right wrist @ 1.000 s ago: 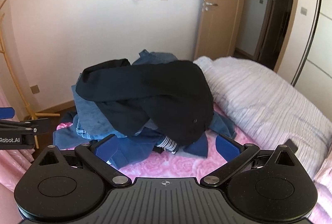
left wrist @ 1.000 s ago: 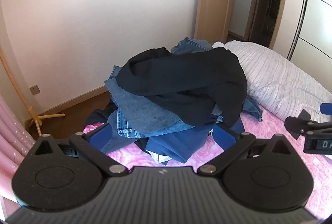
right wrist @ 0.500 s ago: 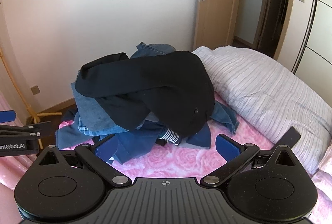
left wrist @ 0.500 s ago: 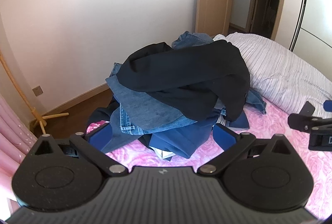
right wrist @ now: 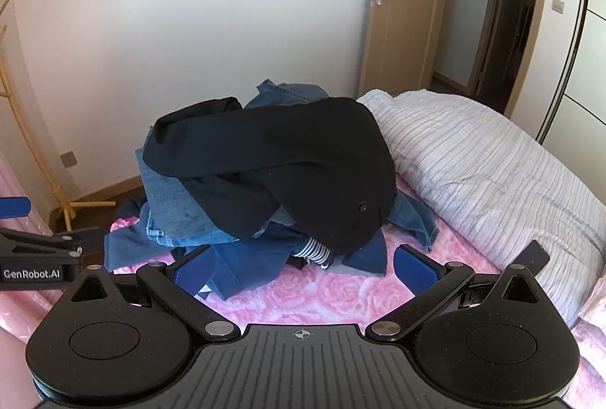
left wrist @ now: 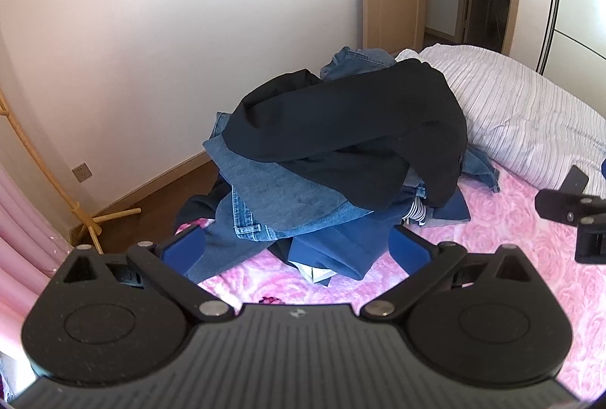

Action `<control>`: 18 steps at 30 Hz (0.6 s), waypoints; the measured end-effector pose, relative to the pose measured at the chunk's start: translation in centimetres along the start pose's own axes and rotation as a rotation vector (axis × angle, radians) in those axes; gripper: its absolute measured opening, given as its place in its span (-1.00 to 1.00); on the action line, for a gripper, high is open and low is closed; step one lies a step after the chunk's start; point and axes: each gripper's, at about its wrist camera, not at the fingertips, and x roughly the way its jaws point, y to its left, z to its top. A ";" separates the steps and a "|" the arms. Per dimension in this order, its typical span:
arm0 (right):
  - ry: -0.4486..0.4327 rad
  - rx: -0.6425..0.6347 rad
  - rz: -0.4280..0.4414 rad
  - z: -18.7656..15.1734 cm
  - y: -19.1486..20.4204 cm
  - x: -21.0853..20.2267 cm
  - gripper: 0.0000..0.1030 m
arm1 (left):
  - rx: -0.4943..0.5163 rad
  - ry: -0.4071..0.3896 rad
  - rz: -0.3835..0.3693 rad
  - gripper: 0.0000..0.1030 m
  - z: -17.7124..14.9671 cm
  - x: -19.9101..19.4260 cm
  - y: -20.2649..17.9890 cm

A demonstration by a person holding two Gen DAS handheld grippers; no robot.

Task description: Fold clothes

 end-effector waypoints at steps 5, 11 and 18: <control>0.003 0.004 -0.005 -0.1 -0.1 0.2 0.99 | 0.042 -0.009 0.028 0.98 -0.1 -0.2 -0.5; 0.005 0.008 -0.005 -0.2 -0.3 0.2 0.99 | 0.069 -0.014 0.041 0.98 0.0 -0.4 -1.0; 0.015 0.013 -0.001 -0.5 -0.9 0.2 0.99 | 0.070 -0.001 0.036 0.98 -0.2 -0.2 -1.6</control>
